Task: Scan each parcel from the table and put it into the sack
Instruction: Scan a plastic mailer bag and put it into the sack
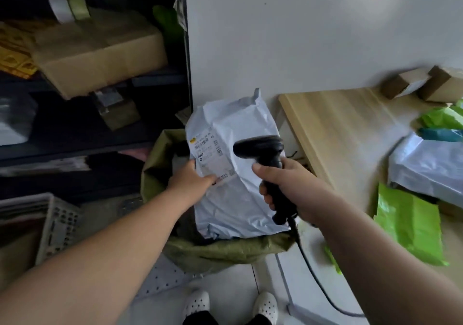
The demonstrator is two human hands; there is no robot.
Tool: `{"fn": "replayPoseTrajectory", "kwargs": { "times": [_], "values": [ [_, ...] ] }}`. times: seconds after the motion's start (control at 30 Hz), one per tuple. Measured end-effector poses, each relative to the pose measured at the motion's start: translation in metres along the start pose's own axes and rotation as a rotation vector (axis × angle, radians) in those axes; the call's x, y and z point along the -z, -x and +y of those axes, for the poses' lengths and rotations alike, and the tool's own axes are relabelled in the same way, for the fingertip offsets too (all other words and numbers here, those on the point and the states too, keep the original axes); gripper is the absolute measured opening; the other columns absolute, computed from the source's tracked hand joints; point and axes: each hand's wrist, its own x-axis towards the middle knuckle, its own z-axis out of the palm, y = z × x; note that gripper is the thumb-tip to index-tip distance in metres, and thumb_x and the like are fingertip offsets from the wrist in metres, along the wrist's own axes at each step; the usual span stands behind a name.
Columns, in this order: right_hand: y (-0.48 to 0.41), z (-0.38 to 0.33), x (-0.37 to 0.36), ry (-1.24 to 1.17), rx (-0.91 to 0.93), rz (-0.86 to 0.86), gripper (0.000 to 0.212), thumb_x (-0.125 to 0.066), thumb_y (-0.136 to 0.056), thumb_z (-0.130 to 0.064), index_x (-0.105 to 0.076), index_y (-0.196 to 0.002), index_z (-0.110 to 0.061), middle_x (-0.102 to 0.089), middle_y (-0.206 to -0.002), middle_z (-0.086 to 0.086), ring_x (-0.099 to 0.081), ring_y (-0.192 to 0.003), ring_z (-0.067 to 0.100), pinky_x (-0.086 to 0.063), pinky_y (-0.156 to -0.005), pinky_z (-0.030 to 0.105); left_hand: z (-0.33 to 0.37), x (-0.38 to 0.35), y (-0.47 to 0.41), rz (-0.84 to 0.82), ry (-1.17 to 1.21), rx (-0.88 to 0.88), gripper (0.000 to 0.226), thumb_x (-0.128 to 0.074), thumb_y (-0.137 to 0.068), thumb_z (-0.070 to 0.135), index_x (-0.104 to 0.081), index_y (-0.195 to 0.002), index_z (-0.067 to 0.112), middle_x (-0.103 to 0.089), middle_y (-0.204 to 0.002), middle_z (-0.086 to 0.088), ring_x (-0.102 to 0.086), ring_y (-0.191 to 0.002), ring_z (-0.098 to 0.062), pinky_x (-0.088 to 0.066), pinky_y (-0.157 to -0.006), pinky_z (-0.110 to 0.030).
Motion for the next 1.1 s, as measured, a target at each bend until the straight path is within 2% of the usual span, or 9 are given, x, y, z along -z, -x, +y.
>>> {"fn": "replayPoseTrajectory", "kwargs": {
  "times": [0.1,0.2,0.3,0.43,0.53,0.67,0.8,0.93,1.1],
  "values": [
    [-0.024,0.014,-0.012,0.067,-0.003,0.036,0.022,-0.071,-0.089,-0.030,-0.058,-0.097,-0.015,-0.061,-0.064,0.008,-0.052,-0.050,0.020,-0.045,-0.049,0.033,-0.013,0.005,-0.007,0.039,-0.274,0.020,0.049,-0.059,-0.081,0.051,-0.048,-0.128,0.039,-0.060,-0.123,0.003,-0.054,-0.114,-0.029,-0.048,-0.094,-0.043],
    [-0.042,0.025,-0.016,0.124,-0.027,0.093,0.021,-0.070,-0.089,-0.029,-0.058,-0.095,-0.013,-0.059,-0.062,0.008,-0.050,-0.045,0.020,-0.044,-0.045,0.033,-0.024,0.012,-0.010,0.168,-0.426,-0.019,0.047,-0.055,-0.085,0.051,-0.050,-0.128,0.033,-0.057,-0.125,-0.004,-0.048,-0.117,-0.032,-0.045,-0.094,-0.043],
    [-0.053,0.035,-0.017,0.193,-0.087,0.130,0.018,-0.068,-0.090,-0.027,-0.058,-0.092,-0.011,-0.058,-0.057,0.006,-0.049,-0.039,0.016,-0.041,-0.039,0.025,-0.032,0.019,-0.009,0.217,-0.452,-0.039,0.055,-0.054,-0.088,0.048,-0.041,-0.139,0.031,-0.049,-0.136,-0.004,-0.042,-0.125,-0.031,-0.041,-0.100,-0.045],
    [-0.053,0.040,-0.014,0.208,-0.163,0.084,0.018,-0.068,-0.091,-0.028,-0.061,-0.095,-0.012,-0.059,-0.056,0.005,-0.052,-0.040,0.015,-0.044,-0.042,0.025,-0.024,0.019,-0.003,0.210,-0.445,-0.151,0.055,-0.054,-0.091,0.044,-0.036,-0.142,0.031,-0.044,-0.142,0.000,-0.037,-0.130,-0.027,-0.036,-0.105,-0.045],
    [-0.044,0.034,-0.001,0.151,-0.146,0.070,0.022,-0.070,-0.089,-0.032,-0.061,-0.096,-0.013,-0.062,-0.058,0.004,-0.054,-0.044,0.016,-0.046,-0.045,0.027,-0.002,0.012,0.004,0.203,-0.489,-0.254,0.059,-0.052,-0.092,0.046,-0.033,-0.145,0.029,-0.041,-0.145,-0.001,-0.033,-0.133,-0.028,-0.031,-0.108,-0.046],
    [-0.016,0.027,0.030,0.039,-0.061,0.094,0.028,-0.073,-0.085,-0.033,-0.057,-0.090,-0.010,-0.061,-0.059,0.008,-0.053,-0.045,0.019,-0.045,-0.044,0.028,0.042,-0.005,0.014,0.200,-0.528,-0.393,0.062,-0.055,-0.089,0.049,-0.036,-0.143,0.026,-0.045,-0.141,0.000,-0.034,-0.131,-0.026,-0.030,-0.106,-0.042],
    [0.025,0.025,0.073,-0.016,-0.019,0.219,0.033,-0.074,-0.075,-0.037,-0.054,-0.079,-0.011,-0.058,-0.056,0.008,-0.050,-0.044,0.023,-0.044,-0.046,0.034,0.088,-0.038,0.028,0.138,-0.554,-0.516,0.065,-0.057,-0.089,0.048,-0.037,-0.143,0.020,-0.046,-0.141,-0.006,-0.038,-0.130,-0.029,-0.032,-0.104,-0.041],
    [0.075,0.037,0.130,-0.092,-0.017,0.375,0.027,-0.071,-0.089,-0.029,-0.051,-0.090,-0.011,-0.057,-0.055,0.006,-0.048,-0.044,0.021,-0.042,-0.045,0.032,0.135,-0.094,0.047,0.018,-0.571,-0.590,0.069,-0.055,-0.088,0.050,-0.033,-0.146,0.017,-0.042,-0.145,-0.009,-0.039,-0.131,-0.030,-0.034,-0.103,-0.042],
    [0.133,0.064,0.202,-0.153,-0.049,0.541,0.024,-0.068,-0.091,-0.028,-0.051,-0.090,-0.011,-0.056,-0.053,0.002,-0.046,-0.042,0.020,-0.040,-0.043,0.030,0.180,-0.192,0.079,-0.190,-0.659,-0.655,0.073,-0.054,-0.088,0.054,-0.029,-0.147,0.019,-0.037,-0.148,-0.007,-0.035,-0.134,-0.028,-0.032,-0.105,-0.039]
  ]
}}
